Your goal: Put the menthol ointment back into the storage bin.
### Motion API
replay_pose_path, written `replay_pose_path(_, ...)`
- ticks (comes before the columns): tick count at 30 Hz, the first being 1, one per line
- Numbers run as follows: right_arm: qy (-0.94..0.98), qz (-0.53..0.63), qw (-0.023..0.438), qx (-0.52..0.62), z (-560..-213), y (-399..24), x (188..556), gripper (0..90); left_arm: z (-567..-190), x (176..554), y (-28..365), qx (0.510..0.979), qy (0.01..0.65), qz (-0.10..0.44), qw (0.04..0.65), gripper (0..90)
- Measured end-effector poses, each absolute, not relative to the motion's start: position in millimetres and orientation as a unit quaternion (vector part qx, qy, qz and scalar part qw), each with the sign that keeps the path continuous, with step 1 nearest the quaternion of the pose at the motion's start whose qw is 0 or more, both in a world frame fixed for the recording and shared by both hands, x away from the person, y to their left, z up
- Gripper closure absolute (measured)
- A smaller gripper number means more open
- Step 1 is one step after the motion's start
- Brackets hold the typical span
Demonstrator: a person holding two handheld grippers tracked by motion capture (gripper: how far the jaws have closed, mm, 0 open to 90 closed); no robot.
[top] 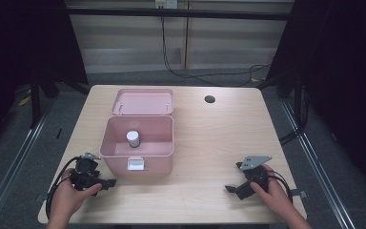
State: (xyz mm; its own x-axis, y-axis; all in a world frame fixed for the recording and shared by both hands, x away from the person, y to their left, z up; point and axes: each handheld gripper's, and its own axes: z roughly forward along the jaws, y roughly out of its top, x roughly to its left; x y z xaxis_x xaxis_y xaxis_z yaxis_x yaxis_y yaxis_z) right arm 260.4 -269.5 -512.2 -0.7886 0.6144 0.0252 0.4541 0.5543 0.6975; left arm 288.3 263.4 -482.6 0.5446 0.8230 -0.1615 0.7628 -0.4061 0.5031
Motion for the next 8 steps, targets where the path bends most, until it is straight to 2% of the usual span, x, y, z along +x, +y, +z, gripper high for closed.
replay_pose_path(8, 0.874, 0.360, 0.112, 0.305, -512.2, -269.5, 260.2, 0.0, -486.2, 285.1, 265.6, 0.838, 0.460, 0.072, 0.284, 16.1)
